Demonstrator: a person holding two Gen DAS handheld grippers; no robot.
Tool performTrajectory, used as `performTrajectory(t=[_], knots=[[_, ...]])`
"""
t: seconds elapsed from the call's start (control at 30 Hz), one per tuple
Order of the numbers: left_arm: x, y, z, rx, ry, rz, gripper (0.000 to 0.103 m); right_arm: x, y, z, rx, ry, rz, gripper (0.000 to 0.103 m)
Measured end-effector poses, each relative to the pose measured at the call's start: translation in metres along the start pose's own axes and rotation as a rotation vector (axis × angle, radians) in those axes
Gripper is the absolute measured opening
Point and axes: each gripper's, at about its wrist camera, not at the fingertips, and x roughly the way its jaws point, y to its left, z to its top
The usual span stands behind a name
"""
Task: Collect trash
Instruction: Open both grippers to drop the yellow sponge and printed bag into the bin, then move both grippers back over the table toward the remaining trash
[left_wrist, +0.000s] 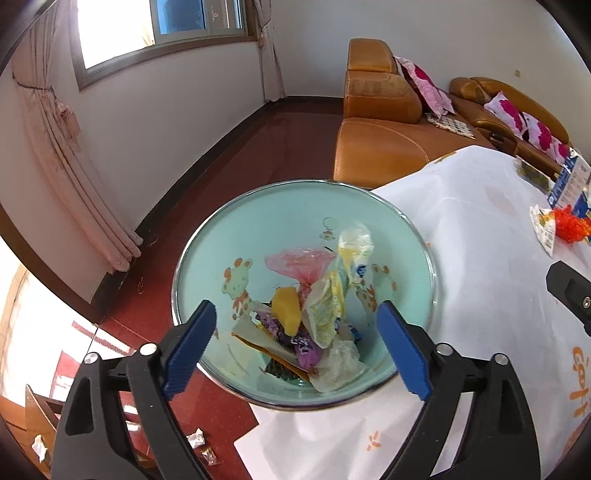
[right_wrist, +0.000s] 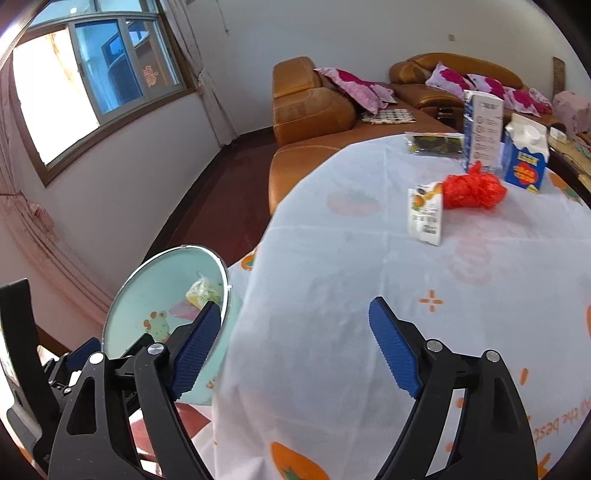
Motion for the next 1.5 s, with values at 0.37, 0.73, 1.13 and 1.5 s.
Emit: performTrajectory(t=[0.37,0.73,1.13,1.5], knots=[[-0.011,-0.032,-0.015,0.041,0.011,-0.037,0.094,-0.020,-0.041,-0.016,0.035,-0.017,-0.066,0.083],[-0.019,-0.073,-0.026,0.131,0.009,-0.100,0.094,-0.033,-0.095,-0.026,0.077,-0.018,-0.158,0.083],[-0.016,-0.123,-0.026,0.227,0.011,-0.173,0.094,-0.040,-0.157,-0.027,0.141,-0.005,-0.229,0.083],[-0.005,-0.208,0.010,0.350,-0.041,-0.295,0.094,-0.047,-0.213,-0.016,0.214,-0.029,-0.292,0.083]])
